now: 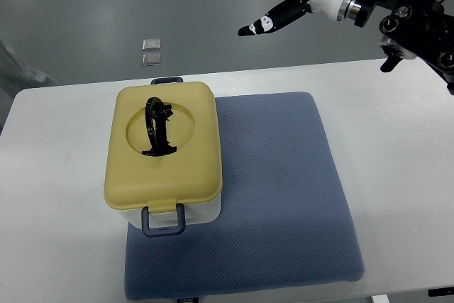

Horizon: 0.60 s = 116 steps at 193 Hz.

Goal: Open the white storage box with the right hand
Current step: 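Swing the right hand over the yellow lid toward its black handle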

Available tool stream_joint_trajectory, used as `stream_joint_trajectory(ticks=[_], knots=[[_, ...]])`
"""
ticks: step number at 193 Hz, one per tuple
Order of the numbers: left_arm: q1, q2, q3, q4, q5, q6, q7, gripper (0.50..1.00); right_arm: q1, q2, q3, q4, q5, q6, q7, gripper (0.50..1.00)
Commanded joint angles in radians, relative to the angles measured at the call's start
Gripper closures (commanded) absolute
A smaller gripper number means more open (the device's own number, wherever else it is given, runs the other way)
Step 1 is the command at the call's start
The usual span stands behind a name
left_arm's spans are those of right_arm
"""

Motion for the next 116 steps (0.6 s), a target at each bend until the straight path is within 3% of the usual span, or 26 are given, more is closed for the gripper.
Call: stream_joint_trajectory(ticks=[1, 48, 116], knots=[[0.0, 0.0, 0.0, 0.0, 0.0, 0.0, -0.001, 0.5, 0.046, 0.015, 0.0, 0.052, -0.127, 0.025, 0.005, 0.579], [0.0, 0.0, 0.0, 0.001, 0.0, 0.0, 0.0, 0.5, 0.149, 0.101, -0.086, 0.107, -0.374, 0.051, 0.009, 0.581], [0.0, 0.0, 0.0, 0.0, 0.0, 0.0, 0.0, 0.5, 0.216, 0.226, -0.19, 0.126, -0.443, 0.051, 0.009, 0.589]])
